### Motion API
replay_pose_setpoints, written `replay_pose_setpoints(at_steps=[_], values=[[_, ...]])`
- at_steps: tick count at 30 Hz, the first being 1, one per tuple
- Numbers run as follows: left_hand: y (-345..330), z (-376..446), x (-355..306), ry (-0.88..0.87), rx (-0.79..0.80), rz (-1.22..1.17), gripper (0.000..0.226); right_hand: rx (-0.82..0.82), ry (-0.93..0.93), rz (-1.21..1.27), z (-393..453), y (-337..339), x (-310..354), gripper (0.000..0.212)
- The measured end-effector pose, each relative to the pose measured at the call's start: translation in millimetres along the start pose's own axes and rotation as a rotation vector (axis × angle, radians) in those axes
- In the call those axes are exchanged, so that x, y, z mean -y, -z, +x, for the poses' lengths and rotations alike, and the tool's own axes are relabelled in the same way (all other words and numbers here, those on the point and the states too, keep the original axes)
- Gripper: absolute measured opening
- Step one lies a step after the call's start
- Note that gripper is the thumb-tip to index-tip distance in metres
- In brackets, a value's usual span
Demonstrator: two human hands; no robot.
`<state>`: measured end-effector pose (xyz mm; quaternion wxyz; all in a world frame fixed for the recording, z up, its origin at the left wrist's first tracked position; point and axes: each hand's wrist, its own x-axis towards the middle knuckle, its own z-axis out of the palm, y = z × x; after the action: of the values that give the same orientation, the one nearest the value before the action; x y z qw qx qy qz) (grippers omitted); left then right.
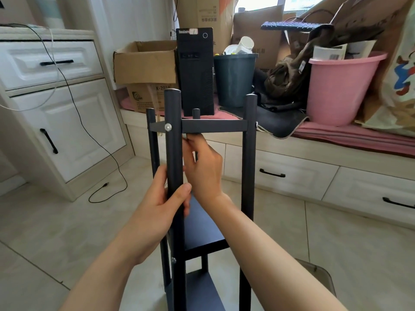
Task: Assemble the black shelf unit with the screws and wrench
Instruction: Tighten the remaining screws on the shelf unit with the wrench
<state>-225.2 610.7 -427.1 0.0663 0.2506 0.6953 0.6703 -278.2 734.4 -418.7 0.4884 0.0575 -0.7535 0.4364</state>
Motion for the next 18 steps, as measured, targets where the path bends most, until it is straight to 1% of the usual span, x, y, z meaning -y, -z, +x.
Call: replay_pose_setpoints(at_steps=[4, 7, 10, 14, 18], values=[[0, 1, -1, 0.006, -0.015, 0.006, 0.024, 0.069, -0.046, 0.051, 0, 6, 4, 0.015], [0, 1, -1, 0.006, -0.010, 0.016, 0.029, 0.174, -0.062, 0.072, 1, 19, 9, 0.016], [-2, 1, -2, 0.018, -0.007, 0.025, 0.029, 0.240, -0.041, 0.034, 7, 36, 11, 0.017], [-5, 0, -4, 0.031, 0.003, 0.029, 0.025, 0.342, -0.096, -0.016, 12, 61, 13, 0.021], [-5, 0, -6, 0.039, 0.001, 0.030, 0.021, 0.370, -0.051, -0.089, 15, 82, 12, 0.020]])
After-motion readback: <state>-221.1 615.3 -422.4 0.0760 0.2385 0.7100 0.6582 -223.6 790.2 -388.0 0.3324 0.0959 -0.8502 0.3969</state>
